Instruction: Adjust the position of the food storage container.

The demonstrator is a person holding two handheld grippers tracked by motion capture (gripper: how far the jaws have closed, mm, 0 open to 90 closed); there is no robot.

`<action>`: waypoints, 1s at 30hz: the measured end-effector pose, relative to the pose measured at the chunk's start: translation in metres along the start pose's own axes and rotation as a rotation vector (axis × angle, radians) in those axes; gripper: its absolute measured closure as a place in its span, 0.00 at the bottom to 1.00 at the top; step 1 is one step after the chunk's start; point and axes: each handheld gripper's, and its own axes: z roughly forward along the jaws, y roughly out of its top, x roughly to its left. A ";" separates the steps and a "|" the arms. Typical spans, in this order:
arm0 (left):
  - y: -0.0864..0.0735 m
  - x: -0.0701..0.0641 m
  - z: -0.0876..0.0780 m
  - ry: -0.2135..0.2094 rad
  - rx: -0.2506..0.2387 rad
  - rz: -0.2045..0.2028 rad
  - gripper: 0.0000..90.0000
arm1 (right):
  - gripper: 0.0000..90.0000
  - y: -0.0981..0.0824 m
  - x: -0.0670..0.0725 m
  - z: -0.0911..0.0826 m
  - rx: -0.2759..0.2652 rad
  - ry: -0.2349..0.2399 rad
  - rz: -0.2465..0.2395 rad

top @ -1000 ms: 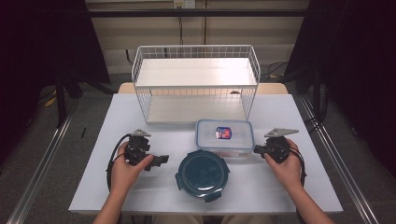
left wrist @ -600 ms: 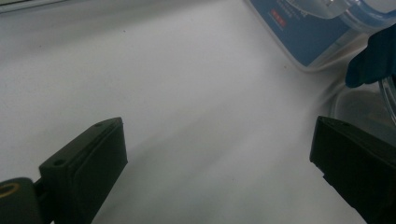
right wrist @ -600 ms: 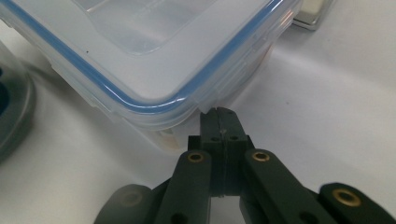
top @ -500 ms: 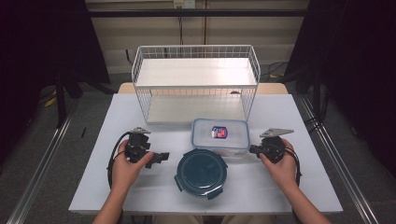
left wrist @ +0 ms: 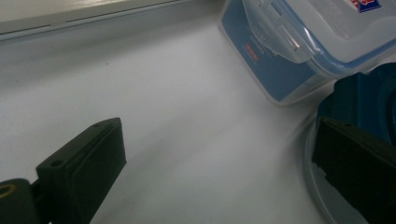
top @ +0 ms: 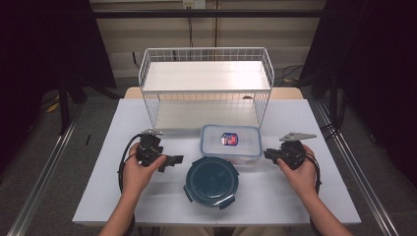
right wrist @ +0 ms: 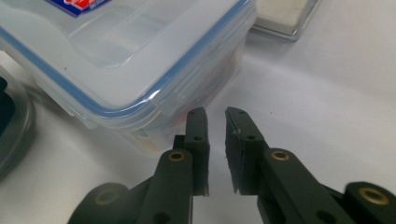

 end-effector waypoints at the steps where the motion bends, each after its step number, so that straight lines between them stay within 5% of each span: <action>1: 0.001 0.000 0.000 0.001 0.003 -0.001 0.03 | 0.82 0.000 -0.002 -0.002 -0.010 -0.006 0.007; 11: 0.015 -0.005 0.009 -0.009 0.001 -0.013 0.02 | 0.43 0.000 -0.016 -0.010 -0.074 -0.009 0.146; 30: 0.035 -0.008 0.021 -0.106 -0.018 -0.071 0.04 | 0.18 0.007 -0.025 -0.011 -0.146 0.071 0.294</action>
